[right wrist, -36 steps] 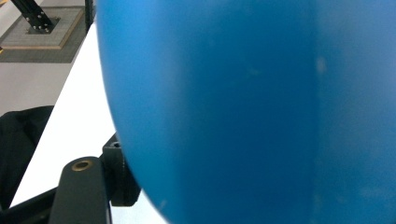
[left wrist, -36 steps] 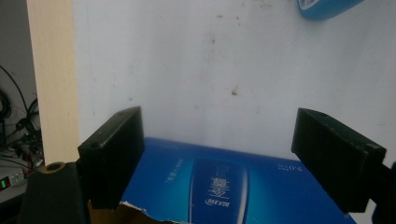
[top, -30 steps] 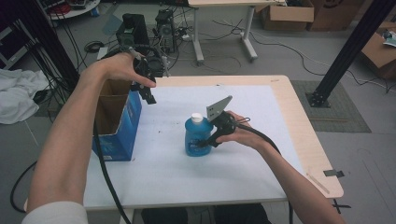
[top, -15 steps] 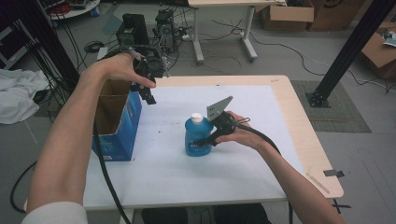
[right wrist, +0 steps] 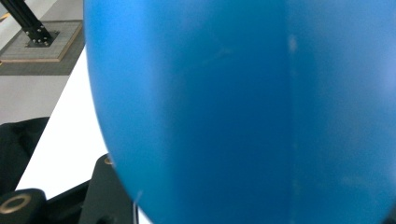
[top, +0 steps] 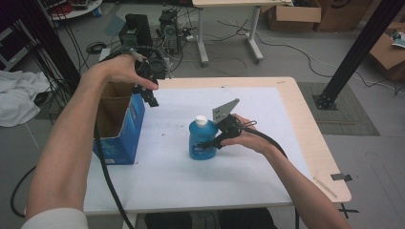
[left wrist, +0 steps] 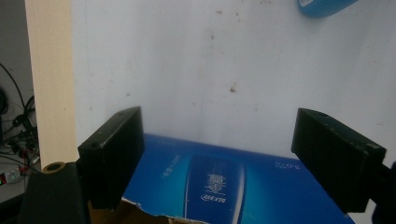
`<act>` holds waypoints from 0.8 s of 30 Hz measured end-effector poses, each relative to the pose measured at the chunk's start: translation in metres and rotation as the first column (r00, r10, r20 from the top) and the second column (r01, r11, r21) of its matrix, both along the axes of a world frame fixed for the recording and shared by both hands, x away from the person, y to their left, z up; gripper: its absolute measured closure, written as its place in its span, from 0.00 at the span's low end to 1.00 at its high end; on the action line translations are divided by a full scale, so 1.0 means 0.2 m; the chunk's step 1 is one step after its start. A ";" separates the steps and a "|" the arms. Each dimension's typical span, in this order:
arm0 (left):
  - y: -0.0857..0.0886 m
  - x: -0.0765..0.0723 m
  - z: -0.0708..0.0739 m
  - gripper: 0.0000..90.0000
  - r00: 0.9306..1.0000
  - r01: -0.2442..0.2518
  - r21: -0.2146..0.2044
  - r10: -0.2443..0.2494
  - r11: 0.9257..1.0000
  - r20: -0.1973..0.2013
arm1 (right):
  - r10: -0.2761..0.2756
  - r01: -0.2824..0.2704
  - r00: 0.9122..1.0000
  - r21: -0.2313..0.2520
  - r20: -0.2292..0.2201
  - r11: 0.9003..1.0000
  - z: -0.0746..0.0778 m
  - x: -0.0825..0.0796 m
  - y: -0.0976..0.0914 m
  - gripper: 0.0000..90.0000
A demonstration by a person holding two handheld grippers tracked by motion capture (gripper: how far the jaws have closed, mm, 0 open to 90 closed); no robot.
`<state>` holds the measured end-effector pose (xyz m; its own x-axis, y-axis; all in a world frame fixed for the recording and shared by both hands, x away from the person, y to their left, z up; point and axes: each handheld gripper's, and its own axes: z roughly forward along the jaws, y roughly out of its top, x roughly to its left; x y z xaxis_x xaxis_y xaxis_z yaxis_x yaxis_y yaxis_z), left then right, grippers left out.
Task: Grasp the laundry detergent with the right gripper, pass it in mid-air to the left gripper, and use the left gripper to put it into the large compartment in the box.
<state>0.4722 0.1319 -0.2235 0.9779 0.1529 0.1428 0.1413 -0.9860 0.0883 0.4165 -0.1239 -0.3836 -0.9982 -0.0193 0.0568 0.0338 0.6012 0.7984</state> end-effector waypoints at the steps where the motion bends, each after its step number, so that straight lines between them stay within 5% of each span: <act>1: 0.00 0.00 0.00 0.20 1.000 0.000 0.000 0.000 1.000 -0.001 | -0.002 0.002 1.000 -0.001 0.000 1.000 0.00 0.00 0.00 0.49; 15: 0.00 -0.03 0.02 0.20 1.000 0.007 -0.015 -0.007 1.000 -0.006 | -0.032 0.032 0.999 0.002 0.016 0.999 0.02 -0.01 -0.01 0.49; 24: -0.04 -0.09 0.06 0.20 0.999 0.036 -0.039 -0.036 0.999 -0.002 | -0.055 0.055 0.998 0.019 0.031 0.998 0.13 -0.04 -0.06 0.49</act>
